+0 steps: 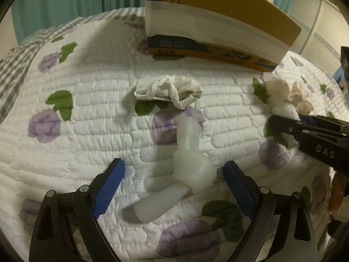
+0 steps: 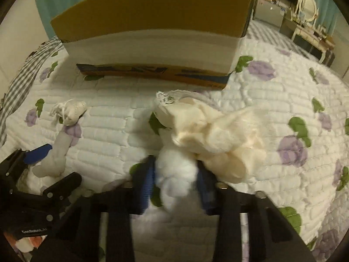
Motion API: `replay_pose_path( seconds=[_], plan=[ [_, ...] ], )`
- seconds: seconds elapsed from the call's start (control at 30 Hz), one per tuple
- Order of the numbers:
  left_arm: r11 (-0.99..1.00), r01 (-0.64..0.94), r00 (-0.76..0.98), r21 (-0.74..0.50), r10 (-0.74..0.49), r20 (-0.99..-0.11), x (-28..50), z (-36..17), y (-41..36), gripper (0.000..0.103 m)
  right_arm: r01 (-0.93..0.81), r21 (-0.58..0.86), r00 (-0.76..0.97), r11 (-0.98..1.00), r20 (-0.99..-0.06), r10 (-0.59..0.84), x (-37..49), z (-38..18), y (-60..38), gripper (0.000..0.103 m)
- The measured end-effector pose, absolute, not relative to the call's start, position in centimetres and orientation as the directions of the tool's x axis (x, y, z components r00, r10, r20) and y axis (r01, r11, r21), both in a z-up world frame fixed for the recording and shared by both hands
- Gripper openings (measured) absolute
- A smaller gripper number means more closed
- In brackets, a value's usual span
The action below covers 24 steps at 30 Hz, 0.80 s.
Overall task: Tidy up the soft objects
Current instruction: 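Grasp the white cloth bundle with the right gripper while the left grasps the white bottle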
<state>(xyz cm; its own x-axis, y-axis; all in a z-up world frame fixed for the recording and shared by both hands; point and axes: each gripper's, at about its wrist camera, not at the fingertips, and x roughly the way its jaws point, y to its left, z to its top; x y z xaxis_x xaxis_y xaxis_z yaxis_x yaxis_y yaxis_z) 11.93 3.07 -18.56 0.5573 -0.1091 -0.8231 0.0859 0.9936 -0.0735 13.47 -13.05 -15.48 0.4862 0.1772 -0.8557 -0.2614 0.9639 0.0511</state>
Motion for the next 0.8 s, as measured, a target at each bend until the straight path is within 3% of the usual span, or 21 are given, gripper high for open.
replay_pose_path(
  seconds=[0.1,0.17,0.23,0.37,0.8],
  plan=[
    [0.995,0.094,0.574,-0.045,-0.091,-0.814,11.6,-18.2,2.6,0.091,-0.261,0.074,0.487,0.962,-0.851,0.197,12.9,-15.3,-13.5,0.026],
    [0.994,0.095,0.585,-0.046,-0.093,-0.806,11.3,-17.9,2.5,0.082,-0.278,0.074,0.492,0.958,-0.846,0.208,12.1,-14.8,-13.4,0.025],
    [0.994,0.097,0.603,-0.051,-0.099,-0.792,10.8,-17.4,2.5,0.054,-0.294,0.081,0.496,0.952,-0.839,0.224,11.2,-14.4,-13.1,0.025],
    [0.989,0.137,0.621,-0.063,-0.135,-0.773,9.4,-16.3,2.2,0.031,-0.335,0.100,0.505,0.937,-0.820,0.268,8.4,-13.3,-12.8,0.025],
    [0.966,0.246,0.716,-0.080,-0.237,-0.657,3.2,-9.7,1.1,0.029,-0.334,0.177,0.581,0.926,-0.735,0.350,0.8,-8.6,-14.7,0.025]
  ],
)
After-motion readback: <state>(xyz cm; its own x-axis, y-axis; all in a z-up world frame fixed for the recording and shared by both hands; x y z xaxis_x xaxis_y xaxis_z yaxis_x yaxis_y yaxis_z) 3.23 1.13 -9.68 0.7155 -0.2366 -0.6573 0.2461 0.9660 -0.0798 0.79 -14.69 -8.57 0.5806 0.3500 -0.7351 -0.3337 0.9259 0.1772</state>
